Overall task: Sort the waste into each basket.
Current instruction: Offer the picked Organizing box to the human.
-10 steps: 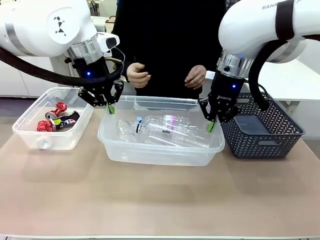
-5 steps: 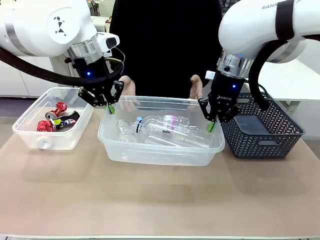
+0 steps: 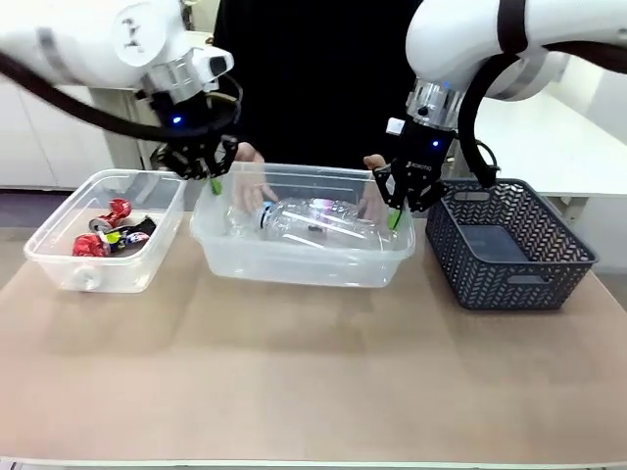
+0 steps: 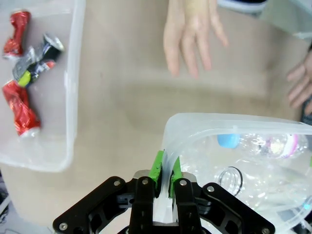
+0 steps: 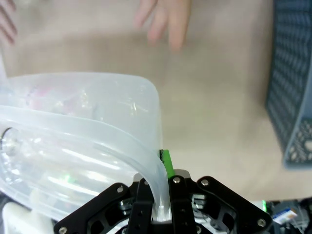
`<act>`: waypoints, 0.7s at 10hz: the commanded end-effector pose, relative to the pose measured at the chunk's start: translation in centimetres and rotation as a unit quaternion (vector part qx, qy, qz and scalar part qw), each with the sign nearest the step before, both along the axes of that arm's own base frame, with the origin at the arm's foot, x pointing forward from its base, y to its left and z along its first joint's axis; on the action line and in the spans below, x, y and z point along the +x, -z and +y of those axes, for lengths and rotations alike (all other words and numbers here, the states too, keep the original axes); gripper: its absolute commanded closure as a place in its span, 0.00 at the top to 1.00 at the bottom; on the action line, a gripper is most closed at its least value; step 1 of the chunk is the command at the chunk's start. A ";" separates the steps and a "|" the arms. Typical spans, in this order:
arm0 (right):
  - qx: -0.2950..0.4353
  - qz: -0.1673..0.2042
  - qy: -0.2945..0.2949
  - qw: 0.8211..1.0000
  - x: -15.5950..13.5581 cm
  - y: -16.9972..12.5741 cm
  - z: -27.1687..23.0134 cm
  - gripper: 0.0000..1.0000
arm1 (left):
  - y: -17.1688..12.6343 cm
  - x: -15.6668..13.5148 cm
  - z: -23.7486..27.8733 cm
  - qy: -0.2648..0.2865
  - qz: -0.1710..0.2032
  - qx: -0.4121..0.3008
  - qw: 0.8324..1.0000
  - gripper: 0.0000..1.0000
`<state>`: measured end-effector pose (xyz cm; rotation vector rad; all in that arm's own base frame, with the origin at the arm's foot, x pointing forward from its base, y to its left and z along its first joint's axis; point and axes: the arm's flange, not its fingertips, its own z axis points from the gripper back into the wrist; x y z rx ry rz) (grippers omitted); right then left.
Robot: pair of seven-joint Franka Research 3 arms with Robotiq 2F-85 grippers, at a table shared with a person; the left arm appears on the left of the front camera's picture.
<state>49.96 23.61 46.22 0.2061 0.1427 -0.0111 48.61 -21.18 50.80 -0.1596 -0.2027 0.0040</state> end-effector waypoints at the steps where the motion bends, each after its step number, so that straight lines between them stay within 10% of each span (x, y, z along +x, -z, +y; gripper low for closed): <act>1: 0.003 0.041 -0.019 0.999 3.5 0.5 1.1 0.04 | 1.4 3.4 0.3 0.005 -0.002 -0.010 1.000 0.07; 7: 0.003 0.038 -0.004 0.999 4.6 3.2 0.5 0.04 | 4.1 4.6 0.9 0.010 0.029 -0.007 1.000 0.07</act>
